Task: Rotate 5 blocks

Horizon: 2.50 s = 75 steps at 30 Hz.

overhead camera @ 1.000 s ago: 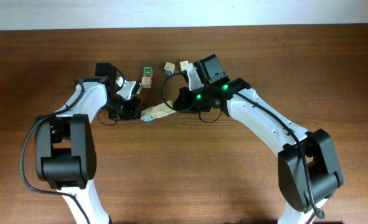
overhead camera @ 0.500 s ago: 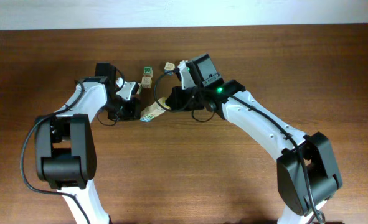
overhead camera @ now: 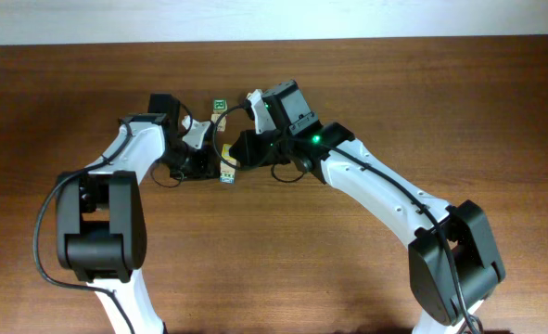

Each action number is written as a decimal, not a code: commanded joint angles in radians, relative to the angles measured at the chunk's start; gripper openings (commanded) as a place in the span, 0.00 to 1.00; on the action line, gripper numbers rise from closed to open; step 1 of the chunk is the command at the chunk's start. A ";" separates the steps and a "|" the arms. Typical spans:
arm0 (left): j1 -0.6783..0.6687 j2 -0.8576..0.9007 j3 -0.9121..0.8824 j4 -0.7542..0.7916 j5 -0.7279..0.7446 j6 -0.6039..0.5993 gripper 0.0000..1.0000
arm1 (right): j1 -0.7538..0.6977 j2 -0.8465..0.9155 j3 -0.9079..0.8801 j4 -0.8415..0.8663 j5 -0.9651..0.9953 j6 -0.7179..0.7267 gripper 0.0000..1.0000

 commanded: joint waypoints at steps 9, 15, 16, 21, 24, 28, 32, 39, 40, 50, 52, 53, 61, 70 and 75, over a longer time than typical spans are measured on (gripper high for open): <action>-0.019 0.007 0.013 -0.004 0.060 0.001 0.00 | 0.018 0.040 -0.027 -0.008 0.047 -0.003 0.04; -0.021 0.007 0.013 -0.001 0.060 -0.045 0.00 | 0.018 0.040 -0.027 -0.008 0.047 0.000 0.04; -0.021 0.007 0.013 -0.001 0.060 -0.050 0.00 | 0.018 0.040 -0.027 -0.008 0.047 0.000 0.04; -0.021 0.007 0.013 -0.002 0.065 -0.076 0.00 | 0.018 0.040 -0.027 -0.008 0.047 0.000 0.04; -0.021 0.007 0.013 -0.010 0.073 -0.079 0.00 | 0.018 0.040 -0.027 -0.008 0.047 0.000 0.04; -0.021 0.007 0.013 -0.016 0.095 -0.078 0.00 | 0.018 0.040 -0.027 -0.009 0.047 0.000 0.04; -0.021 0.007 0.013 -0.016 0.109 -0.078 0.00 | 0.018 0.040 -0.027 -0.011 0.047 0.000 0.04; -0.017 0.007 0.013 -0.012 0.047 -0.079 0.00 | 0.018 0.040 -0.027 -0.014 0.047 0.000 0.04; -0.013 0.007 0.013 -0.011 0.018 -0.093 0.00 | 0.018 0.040 -0.027 -0.016 0.047 0.000 0.04; 0.054 0.007 0.029 0.002 -0.095 -0.157 0.00 | 0.017 0.039 0.028 -0.061 0.043 -0.012 0.04; 0.054 0.007 0.029 0.002 -0.095 -0.157 0.00 | 0.017 0.039 0.048 -0.075 0.043 -0.016 0.04; 0.054 0.007 0.029 0.002 -0.095 -0.157 0.00 | 0.017 0.039 0.056 -0.079 0.043 -0.016 0.04; 0.054 0.007 0.029 0.001 -0.095 -0.157 0.00 | 0.017 0.039 0.084 -0.080 0.043 -0.028 0.04; 0.053 0.007 0.029 -0.005 -0.095 -0.157 0.00 | 0.017 0.039 0.122 -0.084 0.043 -0.035 0.04; 0.055 0.006 0.050 -0.017 -0.095 -0.152 0.00 | 0.004 0.036 0.193 -0.128 0.043 -0.067 0.04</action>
